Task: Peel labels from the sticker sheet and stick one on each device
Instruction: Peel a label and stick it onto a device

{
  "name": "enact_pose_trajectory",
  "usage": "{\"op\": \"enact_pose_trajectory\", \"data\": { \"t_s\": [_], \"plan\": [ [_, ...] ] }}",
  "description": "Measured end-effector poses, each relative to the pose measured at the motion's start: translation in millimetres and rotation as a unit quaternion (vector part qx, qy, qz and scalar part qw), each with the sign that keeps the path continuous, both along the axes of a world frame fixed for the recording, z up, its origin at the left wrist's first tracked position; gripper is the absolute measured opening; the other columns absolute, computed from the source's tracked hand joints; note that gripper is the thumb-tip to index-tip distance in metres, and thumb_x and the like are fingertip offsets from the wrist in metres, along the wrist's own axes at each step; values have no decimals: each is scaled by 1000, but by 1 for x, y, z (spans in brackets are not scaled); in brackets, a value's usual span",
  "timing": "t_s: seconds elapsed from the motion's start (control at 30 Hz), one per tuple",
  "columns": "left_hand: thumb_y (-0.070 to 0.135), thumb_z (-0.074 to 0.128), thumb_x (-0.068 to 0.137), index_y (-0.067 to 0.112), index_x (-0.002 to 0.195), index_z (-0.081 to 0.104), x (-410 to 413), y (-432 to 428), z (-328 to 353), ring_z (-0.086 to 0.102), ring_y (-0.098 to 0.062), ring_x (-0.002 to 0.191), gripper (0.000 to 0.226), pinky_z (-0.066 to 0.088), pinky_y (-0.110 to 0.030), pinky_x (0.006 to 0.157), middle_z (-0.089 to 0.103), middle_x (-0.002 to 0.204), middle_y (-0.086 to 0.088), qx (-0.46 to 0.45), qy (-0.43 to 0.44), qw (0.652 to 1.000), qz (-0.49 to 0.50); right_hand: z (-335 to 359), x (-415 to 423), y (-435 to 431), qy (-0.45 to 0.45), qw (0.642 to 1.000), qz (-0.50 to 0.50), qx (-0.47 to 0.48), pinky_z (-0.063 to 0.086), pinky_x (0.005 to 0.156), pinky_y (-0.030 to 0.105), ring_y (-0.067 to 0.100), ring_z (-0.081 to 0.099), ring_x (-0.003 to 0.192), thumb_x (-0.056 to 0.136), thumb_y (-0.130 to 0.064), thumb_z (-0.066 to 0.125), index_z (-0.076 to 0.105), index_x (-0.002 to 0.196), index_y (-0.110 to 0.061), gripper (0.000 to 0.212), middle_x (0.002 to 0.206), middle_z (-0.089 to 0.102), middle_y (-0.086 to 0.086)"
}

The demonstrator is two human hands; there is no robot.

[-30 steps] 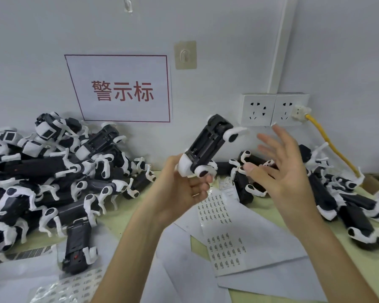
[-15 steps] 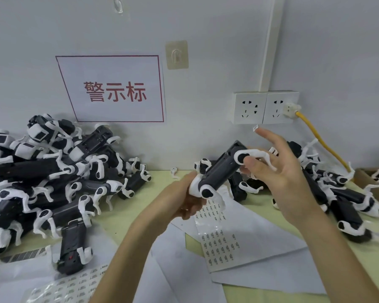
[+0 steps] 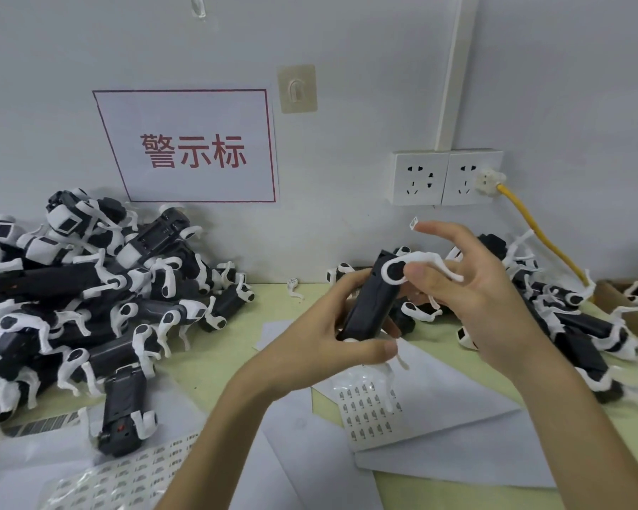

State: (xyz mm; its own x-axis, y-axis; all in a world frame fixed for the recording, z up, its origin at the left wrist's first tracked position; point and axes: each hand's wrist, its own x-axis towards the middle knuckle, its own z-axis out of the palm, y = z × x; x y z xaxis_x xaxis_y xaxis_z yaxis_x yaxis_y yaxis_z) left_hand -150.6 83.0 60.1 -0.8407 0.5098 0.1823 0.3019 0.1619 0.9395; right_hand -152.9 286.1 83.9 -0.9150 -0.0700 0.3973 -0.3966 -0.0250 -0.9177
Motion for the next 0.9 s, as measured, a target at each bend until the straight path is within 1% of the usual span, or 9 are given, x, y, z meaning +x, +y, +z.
{"op": "enact_pose_trajectory", "data": {
  "t_s": [0.17,0.27,0.4,0.5,0.6,0.7,0.77,0.83,0.9],
  "plan": [
    [29,74,81,47,133,54,2,-10,7,70,-24,104,58,53,-23,82,74,106,6,-20,7,999,-33,1,2,-1,-1,1000,12,12,57,72,23,26,76,82,77,-36,70,54,135,-22,61,92,79,8],
    [34,72,80,54,126,58,1,-15,8,71,-14,93,52,49,-18,72,75,101,9,-5,6,1000,-22,-1,1,-4,-7,1000,17,-1,54,69,17,22,77,81,76,-38,70,55,134,-22,62,95,79,5],
    [10,72,81,22,133,58,-3,-3,1,72,-28,107,55,51,-46,97,70,93,-1,87,-35,995,12,-2,-3,-6,12,999,-30,4,53,77,14,10,73,99,78,-42,73,58,132,-25,59,112,75,-4],
    [9,74,79,16,124,61,-5,2,-2,70,-36,107,48,53,-46,94,63,92,-6,168,-65,982,54,-2,-6,-2,56,994,-94,-25,52,85,19,9,68,109,89,-39,73,64,121,-25,36,115,73,-7],
    [19,81,74,25,129,60,-6,3,-2,64,-44,114,59,49,-56,101,65,97,-13,175,-60,977,107,3,-4,-1,94,981,-135,-98,50,82,26,13,69,91,89,-31,64,71,101,-26,14,94,76,-5],
    [25,85,68,28,134,54,-4,6,1,68,-37,112,73,43,-66,105,68,90,0,166,-33,976,134,9,4,-8,97,987,-88,-91,51,73,24,15,65,77,81,-37,68,75,83,-29,11,79,73,-3],
    [29,87,66,31,138,50,-5,8,0,73,-27,104,81,51,-59,101,71,86,8,162,-13,976,144,11,8,-15,68,996,-39,-47,52,72,20,12,67,78,77,-35,74,76,80,-28,8,80,73,-3],
    [38,87,63,35,140,48,-6,11,-3,73,-13,91,86,61,-40,84,73,86,11,158,13,976,150,7,9,-21,39,999,-16,-9,55,77,20,9,70,81,80,-28,78,76,82,-24,5,83,75,-3],
    [45,83,69,37,140,46,-5,14,-4,72,-6,87,81,57,-20,70,74,91,14,162,37,974,155,5,10,-27,19,999,-20,-18,57,77,22,9,72,80,86,-18,78,75,83,-21,5,80,75,-3]
  ]
}}
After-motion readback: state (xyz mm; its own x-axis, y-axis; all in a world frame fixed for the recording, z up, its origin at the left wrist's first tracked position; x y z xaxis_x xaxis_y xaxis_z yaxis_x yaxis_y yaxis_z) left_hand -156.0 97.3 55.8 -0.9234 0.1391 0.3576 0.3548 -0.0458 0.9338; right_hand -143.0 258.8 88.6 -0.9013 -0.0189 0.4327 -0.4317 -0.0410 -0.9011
